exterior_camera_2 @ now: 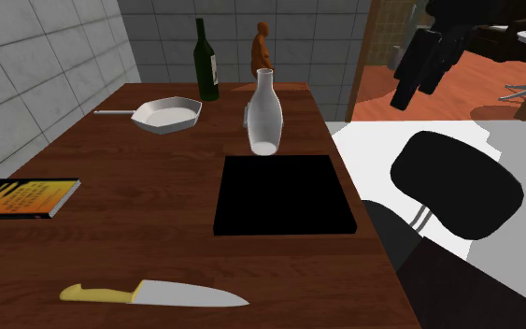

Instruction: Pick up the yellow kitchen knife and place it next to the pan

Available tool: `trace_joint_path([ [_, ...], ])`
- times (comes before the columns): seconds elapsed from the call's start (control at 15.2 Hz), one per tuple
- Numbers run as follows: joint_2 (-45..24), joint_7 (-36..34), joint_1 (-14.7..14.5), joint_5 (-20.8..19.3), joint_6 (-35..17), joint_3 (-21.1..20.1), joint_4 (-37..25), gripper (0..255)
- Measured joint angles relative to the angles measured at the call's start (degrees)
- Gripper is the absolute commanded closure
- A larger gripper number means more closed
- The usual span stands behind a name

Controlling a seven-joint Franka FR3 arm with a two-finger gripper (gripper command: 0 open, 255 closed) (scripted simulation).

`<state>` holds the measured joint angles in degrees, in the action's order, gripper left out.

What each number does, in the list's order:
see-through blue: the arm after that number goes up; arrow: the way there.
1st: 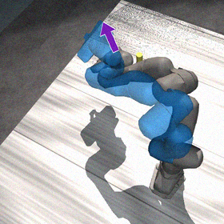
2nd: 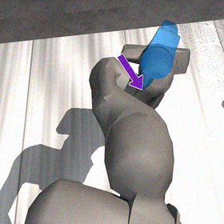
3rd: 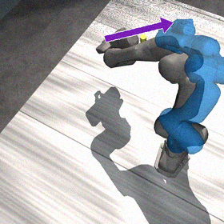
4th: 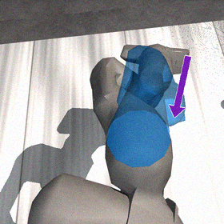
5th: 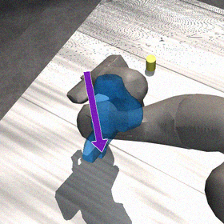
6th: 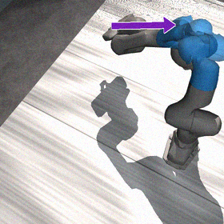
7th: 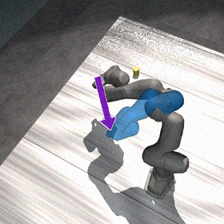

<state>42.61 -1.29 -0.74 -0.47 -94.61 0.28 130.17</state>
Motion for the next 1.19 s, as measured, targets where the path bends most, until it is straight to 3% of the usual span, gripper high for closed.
trace_joint_path([
  [0.26,-0.8,0.7,-1.3,1.2,-4.2,-0.5,2.4,0],
  [0.73,-5.8,3.2,-5.9,5.3,-18.6,-2.5,8.5,0],
  [1.19,-14.8,7.2,-10.8,9.7,-33.3,-4.3,10.7,0],
])
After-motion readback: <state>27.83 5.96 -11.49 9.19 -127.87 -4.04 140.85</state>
